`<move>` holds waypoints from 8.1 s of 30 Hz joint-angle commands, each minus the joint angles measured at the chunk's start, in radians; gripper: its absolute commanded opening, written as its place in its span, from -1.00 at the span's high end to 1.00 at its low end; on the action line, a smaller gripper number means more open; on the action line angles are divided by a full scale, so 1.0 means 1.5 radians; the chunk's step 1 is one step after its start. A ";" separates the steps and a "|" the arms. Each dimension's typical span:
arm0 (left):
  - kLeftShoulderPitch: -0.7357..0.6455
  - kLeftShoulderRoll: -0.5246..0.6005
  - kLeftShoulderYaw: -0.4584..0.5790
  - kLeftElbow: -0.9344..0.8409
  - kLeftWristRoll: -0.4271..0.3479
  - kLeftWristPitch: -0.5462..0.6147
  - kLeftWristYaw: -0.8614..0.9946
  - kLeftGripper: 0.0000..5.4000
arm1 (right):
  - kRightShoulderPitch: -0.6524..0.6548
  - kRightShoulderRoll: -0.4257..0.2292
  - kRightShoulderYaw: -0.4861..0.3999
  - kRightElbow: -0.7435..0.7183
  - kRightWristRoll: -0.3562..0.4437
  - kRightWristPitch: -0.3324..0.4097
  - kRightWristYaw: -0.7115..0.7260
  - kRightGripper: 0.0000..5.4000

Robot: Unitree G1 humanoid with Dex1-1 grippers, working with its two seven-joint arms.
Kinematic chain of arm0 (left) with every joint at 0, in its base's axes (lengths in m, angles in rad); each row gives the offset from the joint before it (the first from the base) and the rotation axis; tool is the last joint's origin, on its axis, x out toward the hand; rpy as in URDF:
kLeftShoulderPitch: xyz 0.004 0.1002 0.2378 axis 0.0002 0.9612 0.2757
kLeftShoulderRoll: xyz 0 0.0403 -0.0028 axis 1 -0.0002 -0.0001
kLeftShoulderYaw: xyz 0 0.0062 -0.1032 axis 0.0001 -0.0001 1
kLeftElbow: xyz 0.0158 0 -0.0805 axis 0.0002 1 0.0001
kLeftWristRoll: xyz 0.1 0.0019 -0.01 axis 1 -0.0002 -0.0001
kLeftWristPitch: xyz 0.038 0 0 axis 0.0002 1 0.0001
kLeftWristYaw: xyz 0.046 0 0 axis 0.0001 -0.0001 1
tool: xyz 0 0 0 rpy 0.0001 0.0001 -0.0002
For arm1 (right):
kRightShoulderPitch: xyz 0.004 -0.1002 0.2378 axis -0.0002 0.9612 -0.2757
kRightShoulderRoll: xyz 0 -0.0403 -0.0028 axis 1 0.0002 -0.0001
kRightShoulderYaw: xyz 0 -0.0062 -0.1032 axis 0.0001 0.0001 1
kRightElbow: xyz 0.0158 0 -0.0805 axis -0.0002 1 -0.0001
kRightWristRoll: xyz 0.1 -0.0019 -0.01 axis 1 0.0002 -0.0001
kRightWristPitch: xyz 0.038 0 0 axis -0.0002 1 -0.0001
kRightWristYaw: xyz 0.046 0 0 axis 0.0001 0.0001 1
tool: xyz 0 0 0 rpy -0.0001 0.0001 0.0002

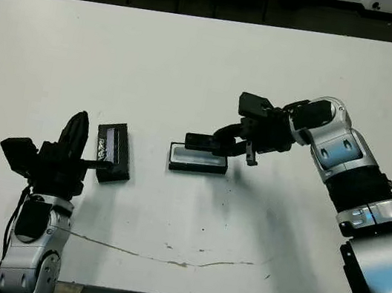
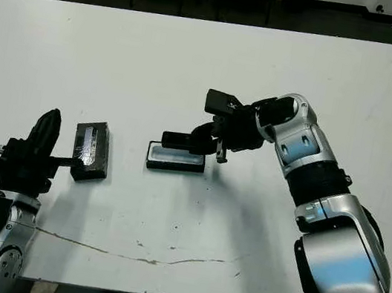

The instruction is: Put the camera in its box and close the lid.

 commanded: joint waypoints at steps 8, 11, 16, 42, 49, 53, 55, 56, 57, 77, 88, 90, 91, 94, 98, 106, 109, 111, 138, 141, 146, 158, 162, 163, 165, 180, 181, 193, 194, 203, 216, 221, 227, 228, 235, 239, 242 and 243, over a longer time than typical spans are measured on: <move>0.012 0.003 -0.002 0.000 0.002 0.009 0.005 1.00 | -0.013 0.016 0.030 -0.025 -0.026 0.032 0.014 0.76; 0.012 0.003 -0.003 0.002 0.003 0.006 0.004 1.00 | -0.013 0.017 0.035 -0.032 -0.029 0.036 0.020 0.76; 0.013 0.000 -0.003 0.003 0.001 0.005 0.004 1.00 | -0.013 0.018 0.047 -0.055 -0.040 0.057 0.019 0.76; 0.017 -0.003 -0.008 0.004 0.013 0.000 0.014 1.00 | -0.011 0.006 0.084 -0.161 -0.115 0.154 -0.011 0.76; 0.018 -0.007 -0.009 0.002 0.010 0.002 0.016 1.00 | -0.017 0.005 0.089 -0.163 -0.129 0.150 -0.016 0.76; 0.017 -0.008 -0.008 0.004 0.008 0.001 0.015 1.00 | -0.024 0.006 0.097 -0.160 -0.137 0.147 -0.008 0.76; 0.017 -0.009 -0.008 0.005 0.007 -0.001 0.014 1.00 | -0.026 0.005 0.100 -0.157 -0.138 0.138 -0.005 0.76; 0.018 -0.009 -0.008 0.004 0.005 0.000 0.013 1.00 | -0.026 0.005 0.101 -0.155 -0.137 0.136 -0.003 0.76; 0.018 -0.010 -0.008 0.005 0.003 0.001 0.012 1.00 | -0.026 0.004 0.102 -0.156 -0.138 0.134 -0.003 0.76; 0.026 -0.022 -0.012 0.006 0.016 -0.010 0.018 1.00 | -0.043 0.024 0.145 -0.132 -0.161 0.129 0.014 0.76; 0.029 -0.025 -0.015 0.006 0.015 -0.014 0.019 1.00 | -0.046 0.039 0.150 -0.130 -0.167 0.152 0.015 0.76; 0.029 -0.025 -0.014 0.008 0.013 -0.015 0.019 1.00 | -0.048 0.042 0.152 -0.132 -0.167 0.161 0.018 0.76; 0.029 -0.025 -0.014 0.008 0.013 -0.015 0.019 1.00 | -0.049 0.043 0.150 -0.134 -0.163 0.158 0.021 0.76; 0.029 -0.025 -0.014 0.008 0.010 -0.013 0.018 1.00 | -0.050 0.048 0.151 -0.135 -0.159 0.145 0.025 0.76; 0.029 -0.025 -0.014 0.009 0.011 -0.016 0.017 1.00 | -0.049 0.054 0.154 -0.136 -0.158 0.142 0.026 0.76; 0.029 -0.023 -0.015 0.012 0.015 -0.015 0.019 1.00 | -0.045 0.057 0.150 -0.135 -0.150 0.146 0.031 0.76; 0.029 -0.024 -0.016 0.011 0.019 -0.016 0.022 1.00 | -0.046 0.058 0.150 -0.134 -0.149 0.149 0.036 0.76; 0.028 -0.024 -0.015 0.008 0.018 -0.010 0.025 1.00 | -0.047 0.055 0.150 -0.129 -0.145 0.135 0.043 0.76; 0.024 -0.022 -0.021 0.014 0.021 -0.013 0.027 1.00 | -0.053 -0.011 0.086 -0.112 -0.139 -0.091 0.004 -0.78; 0.024 -0.022 -0.022 0.015 0.023 -0.016 0.027 1.00 | -0.046 -0.023 0.075 -0.125 -0.138 -0.076 -0.010 -0.97; 0.026 -0.021 -0.021 0.017 0.029 -0.021 0.025 1.00 | -0.032 -0.065 0.003 -0.193 -0.092 -0.014 -0.018 -0.99; 0.041 -0.018 -0.028 -0.047 0.031 0.009 0.037 1.00 | 0.269 -0.056 -0.303 -0.455 0.064 0.040 -0.360 -0.82; 0.059 -0.022 -0.048 -0.107 0.076 0.044 0.073 1.00 | 0.373 -0.055 -0.315 -0.514 0.073 0.008 -0.413 -0.55; 0.064 -0.024 -0.052 -0.124 0.078 0.057 0.079 1.00 | 0.397 -0.053 -0.318 -0.532 0.074 0.003 -0.427 -0.48; 0.072 -0.031 -0.057 -0.156 0.071 0.086 0.092 1.00 | 0.435 -0.047 -0.321 -0.556 0.082 -0.005 -0.448 -0.35; 0.076 -0.053 -0.117 -0.291 0.044 0.396 0.157 0.35 | 0.528 0.000 -0.264 -0.547 0.098 -0.049 -0.525 0.68; 0.070 -0.063 -0.111 -0.285 0.030 0.410 0.158 0.28 | 0.528 0.000 -0.261 -0.547 0.098 -0.047 -0.527 0.74; 0.021 -0.105 -0.098 -0.201 0.006 0.414 0.220 -0.55 | 0.546 0.001 -0.249 -0.544 0.119 -0.034 -0.540 1.00; 0.018 -0.104 -0.100 -0.196 0.008 0.409 0.224 -0.62 | 0.546 0.001 -0.248 -0.543 0.120 -0.036 -0.540 1.00; 0.010 -0.107 -0.117 -0.169 0.026 0.365 0.261 -1.00 | 0.553 0.002 -0.247 -0.532 0.130 -0.043 -0.539 1.00; 0.004 -0.086 -0.119 -0.145 0.007 0.355 0.243 -1.00 | 0.559 0.000 -0.248 -0.521 0.137 -0.054 -0.539 1.00; -0.001 -0.082 -0.109 -0.139 -0.008 0.370 0.226 -1.00 | 0.560 0.001 -0.247 -0.523 0.135 -0.052 -0.543 1.00; -0.011 -0.066 -0.108 -0.130 0.000 0.384 0.214 -1.00 | 0.561 -0.003 -0.243 -0.524 0.125 -0.059 -0.544 1.00; -0.011 -0.066 -0.107 -0.128 0.002 0.383 0.212 -1.00 | 0.562 -0.003 -0.242 -0.525 0.123 -0.058 -0.546 1.00; -0.020 -0.071 -0.096 -0.109 0.008 0.387 0.213 -1.00 | 0.565 -0.006 -0.237 -0.534 0.115 -0.045 -0.552 1.00; -0.025 -0.068 -0.096 -0.106 0.020 0.401 0.216 -1.00 | 0.566 -0.009 -0.235 -0.538 0.113 -0.044 -0.553 1.00; -0.028 -0.067 -0.094 -0.104 0.027 0.410 0.216 -1.00 | 0.567 -0.010 -0.236 -0.542 0.113 -0.038 -0.554 1.00; -0.030 -0.069 -0.093 -0.103 0.028 0.415 0.218 -1.00 | 0.567 -0.010 -0.236 -0.545 0.114 -0.033 -0.554 1.00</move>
